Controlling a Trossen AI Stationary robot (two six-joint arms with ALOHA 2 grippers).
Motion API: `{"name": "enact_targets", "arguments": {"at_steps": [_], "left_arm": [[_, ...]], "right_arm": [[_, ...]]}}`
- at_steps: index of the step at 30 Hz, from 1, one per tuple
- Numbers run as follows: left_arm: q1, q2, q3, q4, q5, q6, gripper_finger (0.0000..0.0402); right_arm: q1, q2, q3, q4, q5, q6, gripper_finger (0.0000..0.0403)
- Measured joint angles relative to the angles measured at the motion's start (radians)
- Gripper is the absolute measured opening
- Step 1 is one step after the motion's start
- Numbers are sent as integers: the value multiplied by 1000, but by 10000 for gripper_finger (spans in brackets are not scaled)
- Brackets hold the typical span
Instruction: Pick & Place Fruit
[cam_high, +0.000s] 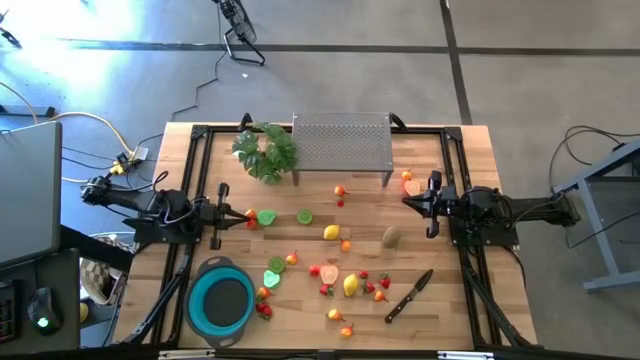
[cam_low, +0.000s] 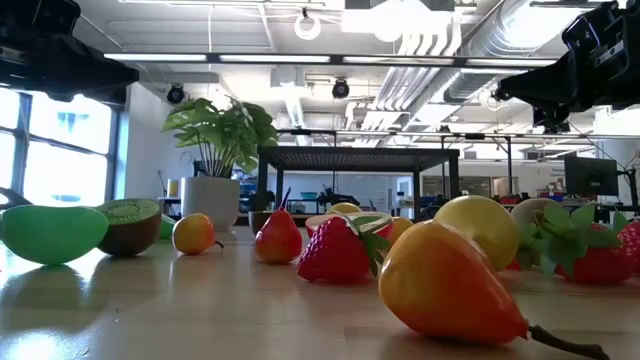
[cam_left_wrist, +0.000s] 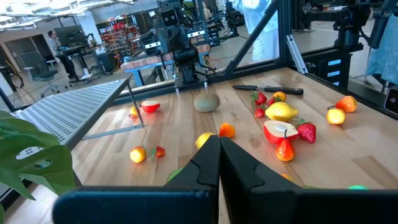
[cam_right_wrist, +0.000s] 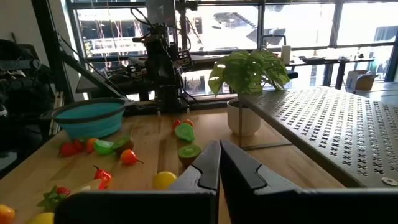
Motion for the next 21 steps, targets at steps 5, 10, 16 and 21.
{"name": "enact_targets", "arguments": {"at_steps": [5,10,16,21], "left_arm": [[0,0,0,0,0,0,1],[0,0,0,0,0,0,1],[0,0,0,0,0,0,1],[0,0,0,0,0,0,1]], "right_arm": [[0,0,0,0,0,0,4],[0,0,0,0,0,0,4],[0,0,0,0,0,0,4],[0,0,0,0,1,-13,4]]}}
